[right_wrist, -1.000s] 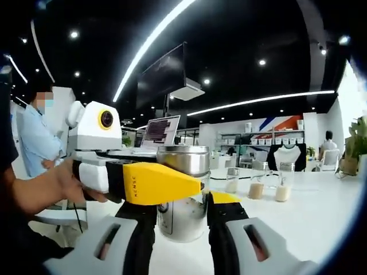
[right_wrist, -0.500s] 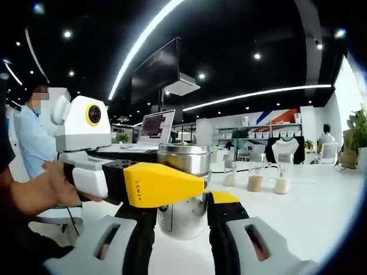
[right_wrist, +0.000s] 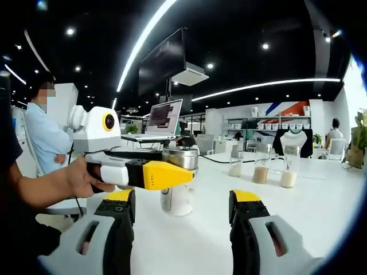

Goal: Rotate the seasoning bottle until the label or dispensing opening points toward the visible target arrow and the bottle remains upright within the marked orientation range

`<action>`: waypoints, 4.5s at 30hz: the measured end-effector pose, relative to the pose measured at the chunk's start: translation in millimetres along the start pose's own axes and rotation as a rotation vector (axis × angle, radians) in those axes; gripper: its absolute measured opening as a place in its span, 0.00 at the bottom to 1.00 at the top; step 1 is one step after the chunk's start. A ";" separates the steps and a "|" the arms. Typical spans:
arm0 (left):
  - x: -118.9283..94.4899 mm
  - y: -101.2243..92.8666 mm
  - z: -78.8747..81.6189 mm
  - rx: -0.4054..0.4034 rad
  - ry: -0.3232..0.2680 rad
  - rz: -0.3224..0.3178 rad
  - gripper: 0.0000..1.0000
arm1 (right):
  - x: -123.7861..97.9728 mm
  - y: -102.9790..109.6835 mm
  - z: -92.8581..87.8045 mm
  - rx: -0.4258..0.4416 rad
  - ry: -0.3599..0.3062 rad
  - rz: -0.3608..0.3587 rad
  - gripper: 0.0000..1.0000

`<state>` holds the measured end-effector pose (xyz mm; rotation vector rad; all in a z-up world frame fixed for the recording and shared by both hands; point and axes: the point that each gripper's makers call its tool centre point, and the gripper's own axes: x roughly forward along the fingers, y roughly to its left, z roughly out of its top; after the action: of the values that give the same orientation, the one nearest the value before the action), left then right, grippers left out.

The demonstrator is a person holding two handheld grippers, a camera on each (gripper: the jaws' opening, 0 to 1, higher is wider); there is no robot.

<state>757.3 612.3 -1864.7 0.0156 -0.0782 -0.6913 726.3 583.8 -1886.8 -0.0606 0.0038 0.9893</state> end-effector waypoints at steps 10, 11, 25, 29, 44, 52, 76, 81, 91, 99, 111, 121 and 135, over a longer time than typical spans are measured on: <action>0.2 38.3 -13.5 -0.011 0.028 0.059 0.35 | -7.7 -14.7 2.1 0.048 -0.033 -0.021 0.72; 1.8 40.4 -13.8 -0.005 0.032 0.054 0.35 | -7.7 -14.2 2.4 0.048 -0.034 -0.019 0.72; 12.8 85.3 -28.3 -0.001 0.077 0.067 0.35 | -3.3 -8.1 -1.5 0.011 -0.011 -0.001 0.74; 12.9 88.4 -37.3 0.003 0.084 0.053 0.35 | -3.2 -8.8 -2.5 0.008 -0.006 -0.004 0.74; 12.8 89.7 -34.9 -0.013 0.056 0.015 0.36 | 0.3 -4.9 -7.7 0.006 0.010 0.006 0.74; 7.6 94.8 -40.3 0.042 0.135 0.094 0.38 | -0.1 -5.9 -8.5 0.012 0.010 0.005 0.73; 1.1 115.5 -43.1 0.040 0.153 0.161 0.45 | 2.2 -3.4 -12.0 0.014 0.018 0.006 0.70; -4.8 106.8 -40.1 0.000 0.133 0.157 0.58 | 3.4 -1.7 -14.9 0.003 0.031 0.008 0.70; -22.9 98.0 -24.6 -0.095 0.064 0.202 0.93 | -6.4 -29.3 -6.7 0.018 -0.005 -0.085 0.70; -36.2 86.6 -19.8 -0.113 0.040 0.192 1.00 | -23.1 -57.0 -4.6 -0.028 0.003 -0.199 0.83; -36.5 79.8 -20.8 -0.122 0.050 0.162 1.00 | -38.2 -79.0 -6.3 0.015 0.003 -0.240 1.00; -34.2 72.6 -21.9 -0.064 0.061 0.135 1.00 | -35.9 -83.1 -3.0 0.013 0.004 -0.239 0.99; -38.2 68.2 -24.2 -0.102 0.084 0.103 1.00 | -17.4 -89.2 -8.5 -0.040 0.074 -0.250 1.00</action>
<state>773.2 688.9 -1888.6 -0.0566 0.0369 -0.5904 791.4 519.9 -1890.4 -0.1314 0.0432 0.7371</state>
